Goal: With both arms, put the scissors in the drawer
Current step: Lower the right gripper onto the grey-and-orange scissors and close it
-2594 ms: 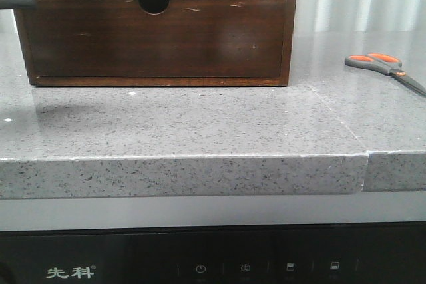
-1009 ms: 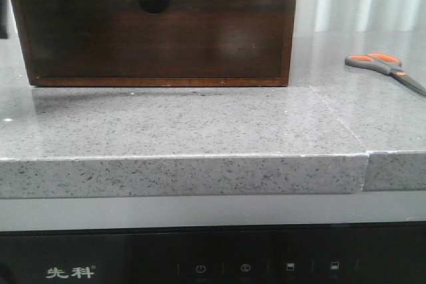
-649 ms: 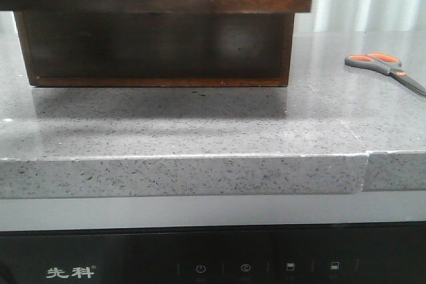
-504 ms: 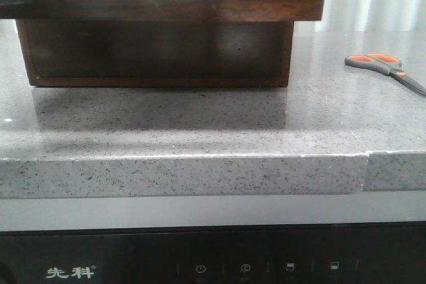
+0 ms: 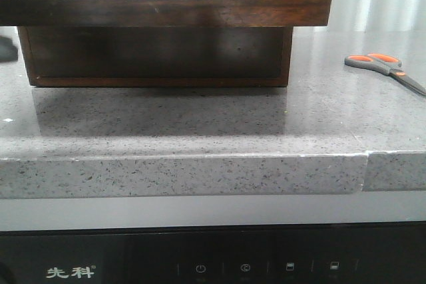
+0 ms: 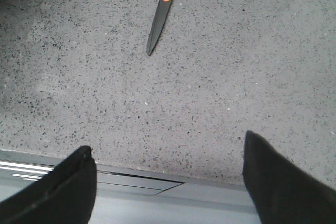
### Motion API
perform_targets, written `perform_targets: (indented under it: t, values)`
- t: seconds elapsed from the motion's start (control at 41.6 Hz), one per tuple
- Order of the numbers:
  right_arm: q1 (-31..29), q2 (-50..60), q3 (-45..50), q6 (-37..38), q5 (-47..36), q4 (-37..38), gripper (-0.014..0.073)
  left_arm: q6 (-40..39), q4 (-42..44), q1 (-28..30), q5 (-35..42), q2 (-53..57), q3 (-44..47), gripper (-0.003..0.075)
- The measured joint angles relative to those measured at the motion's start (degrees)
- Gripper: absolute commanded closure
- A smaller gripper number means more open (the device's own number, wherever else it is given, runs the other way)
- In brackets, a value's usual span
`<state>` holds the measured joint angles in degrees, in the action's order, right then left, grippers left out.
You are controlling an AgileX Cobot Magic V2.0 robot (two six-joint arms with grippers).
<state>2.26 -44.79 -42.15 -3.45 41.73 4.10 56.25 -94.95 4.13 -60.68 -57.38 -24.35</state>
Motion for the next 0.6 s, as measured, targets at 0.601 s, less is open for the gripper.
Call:
perform_targets:
  t: [0.601]
  values:
    - [-1.1,-9.8,-8.1,0.4,3.3,-0.6,0.0000,-41.6,66.3,0.0,-2.4,25.5,-18.2,0.0135]
